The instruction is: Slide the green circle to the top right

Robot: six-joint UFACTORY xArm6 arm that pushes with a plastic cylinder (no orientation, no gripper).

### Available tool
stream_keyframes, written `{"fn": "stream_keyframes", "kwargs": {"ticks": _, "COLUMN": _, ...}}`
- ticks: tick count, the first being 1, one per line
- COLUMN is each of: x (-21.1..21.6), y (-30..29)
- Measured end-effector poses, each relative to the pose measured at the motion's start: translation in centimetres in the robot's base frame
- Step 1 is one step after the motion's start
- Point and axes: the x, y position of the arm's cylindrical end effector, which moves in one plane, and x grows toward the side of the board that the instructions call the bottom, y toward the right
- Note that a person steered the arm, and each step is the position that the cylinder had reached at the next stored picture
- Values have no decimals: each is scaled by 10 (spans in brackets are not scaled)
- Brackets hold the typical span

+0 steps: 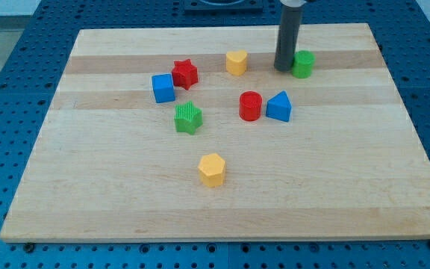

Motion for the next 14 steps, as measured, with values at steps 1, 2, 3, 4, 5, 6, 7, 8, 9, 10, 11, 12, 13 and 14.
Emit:
{"fn": "stream_keyframes", "kwargs": {"ticks": 1, "x": 21, "y": 13}}
{"fn": "stream_keyframes", "kwargs": {"ticks": 2, "x": 40, "y": 28}}
{"fn": "stream_keyframes", "kwargs": {"ticks": 3, "x": 37, "y": 32}}
{"fn": "stream_keyframes", "kwargs": {"ticks": 4, "x": 27, "y": 30}}
{"fn": "stream_keyframes", "kwargs": {"ticks": 5, "x": 9, "y": 29}}
{"fn": "stream_keyframes", "kwargs": {"ticks": 6, "x": -13, "y": 29}}
{"fn": "stream_keyframes", "kwargs": {"ticks": 7, "x": -26, "y": 35}}
{"fn": "stream_keyframes", "kwargs": {"ticks": 8, "x": -24, "y": 48}}
{"fn": "stream_keyframes", "kwargs": {"ticks": 9, "x": -24, "y": 69}}
{"fn": "stream_keyframes", "kwargs": {"ticks": 10, "x": -30, "y": 77}}
{"fn": "stream_keyframes", "kwargs": {"ticks": 11, "x": -42, "y": 79}}
{"fn": "stream_keyframes", "kwargs": {"ticks": 12, "x": -48, "y": 85}}
{"fn": "stream_keyframes", "kwargs": {"ticks": 13, "x": -42, "y": 93}}
{"fn": "stream_keyframes", "kwargs": {"ticks": 14, "x": -42, "y": 107}}
